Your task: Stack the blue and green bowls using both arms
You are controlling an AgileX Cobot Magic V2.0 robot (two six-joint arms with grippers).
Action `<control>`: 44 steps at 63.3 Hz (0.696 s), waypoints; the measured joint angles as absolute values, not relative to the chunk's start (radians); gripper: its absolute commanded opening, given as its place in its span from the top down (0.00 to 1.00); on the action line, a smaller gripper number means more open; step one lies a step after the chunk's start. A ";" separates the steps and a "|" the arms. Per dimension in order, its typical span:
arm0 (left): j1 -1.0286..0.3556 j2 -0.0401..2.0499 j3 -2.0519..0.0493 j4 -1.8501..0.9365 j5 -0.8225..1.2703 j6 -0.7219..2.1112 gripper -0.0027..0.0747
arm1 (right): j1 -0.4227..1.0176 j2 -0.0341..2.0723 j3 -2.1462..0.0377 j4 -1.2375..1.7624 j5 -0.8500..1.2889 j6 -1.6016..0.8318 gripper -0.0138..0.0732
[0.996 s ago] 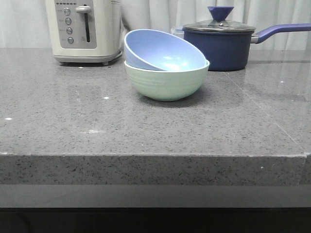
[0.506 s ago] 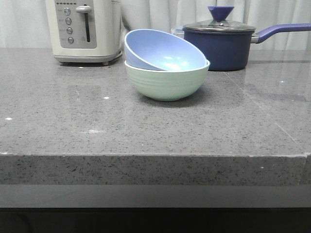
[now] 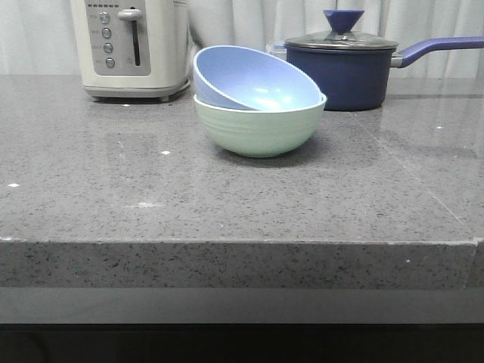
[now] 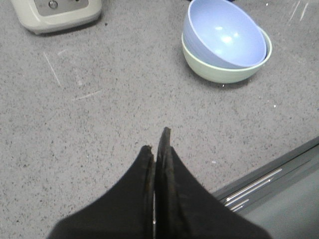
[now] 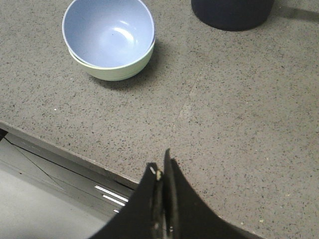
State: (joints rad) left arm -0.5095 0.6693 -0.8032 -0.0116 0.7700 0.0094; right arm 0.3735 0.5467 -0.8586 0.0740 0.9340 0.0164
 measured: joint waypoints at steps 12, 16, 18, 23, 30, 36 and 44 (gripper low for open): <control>-0.510 0.606 -0.701 -0.012 0.759 0.009 0.99 | 0.373 0.547 -0.859 0.074 0.934 0.020 0.90; -0.491 0.569 -0.666 -0.012 0.759 0.009 0.99 | 0.373 0.547 -0.859 0.074 0.934 0.020 0.90; -0.478 0.544 -0.648 -0.012 0.759 0.009 0.99 | 0.373 0.547 -0.859 0.074 0.934 0.020 0.90; -0.436 0.488 -0.611 -0.012 0.758 0.009 0.99 | 0.373 0.547 -0.859 0.074 0.934 0.020 0.90; -0.367 0.392 -0.542 -0.011 0.739 0.009 0.99 | 0.373 0.547 -0.859 0.074 0.934 0.020 0.90; -0.309 0.321 -0.481 0.000 0.667 0.009 0.99 | 0.373 0.547 -0.859 0.074 0.934 0.020 0.90; -0.235 0.225 -0.384 -0.009 0.488 0.009 0.99 | 0.373 0.547 -0.859 0.074 0.934 0.020 0.90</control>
